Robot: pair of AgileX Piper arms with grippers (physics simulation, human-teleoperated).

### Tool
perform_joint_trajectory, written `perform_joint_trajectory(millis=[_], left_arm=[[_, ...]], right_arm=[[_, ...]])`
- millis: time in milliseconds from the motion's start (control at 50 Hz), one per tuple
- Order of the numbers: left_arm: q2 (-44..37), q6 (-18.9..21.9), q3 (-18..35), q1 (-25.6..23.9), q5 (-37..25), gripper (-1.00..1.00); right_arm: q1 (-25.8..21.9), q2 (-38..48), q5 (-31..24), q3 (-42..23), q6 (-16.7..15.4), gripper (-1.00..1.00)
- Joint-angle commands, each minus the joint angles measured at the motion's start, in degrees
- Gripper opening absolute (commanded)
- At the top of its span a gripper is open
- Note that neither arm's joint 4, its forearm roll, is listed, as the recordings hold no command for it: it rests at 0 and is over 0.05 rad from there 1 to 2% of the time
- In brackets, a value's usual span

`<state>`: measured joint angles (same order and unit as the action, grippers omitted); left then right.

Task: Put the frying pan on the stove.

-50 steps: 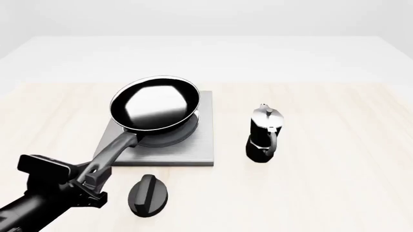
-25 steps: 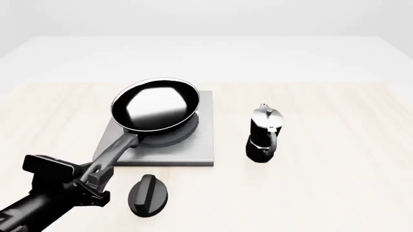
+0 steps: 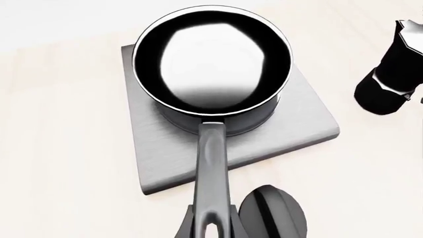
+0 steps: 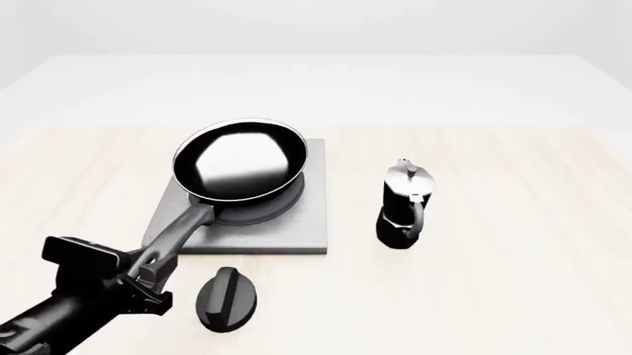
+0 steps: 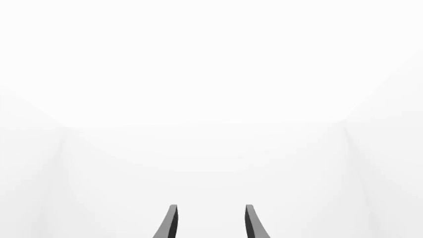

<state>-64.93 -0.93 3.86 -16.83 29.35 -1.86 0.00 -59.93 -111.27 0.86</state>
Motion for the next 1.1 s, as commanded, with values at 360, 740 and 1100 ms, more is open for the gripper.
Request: perform_joint_trajectory(millis=[360, 740, 1100], left_arm=[[0.46, -1.23, -2.66, -0.4, 0.97, -1.0], [1.32, -2.47, -3.71, -1.27, 0.03, 1.0], [18.04, -1.57, -2.36, -1.16, -17.11, 1.0]], right_arm=[[-0.16, 0.0, -0.09, -0.24, -0.03, 1.0], [-0.3, 0.0, -0.19, -0.36, 0.0, 1.0], [-0.47, 0.0, -0.13, -0.2, 0.04, 1.0]])
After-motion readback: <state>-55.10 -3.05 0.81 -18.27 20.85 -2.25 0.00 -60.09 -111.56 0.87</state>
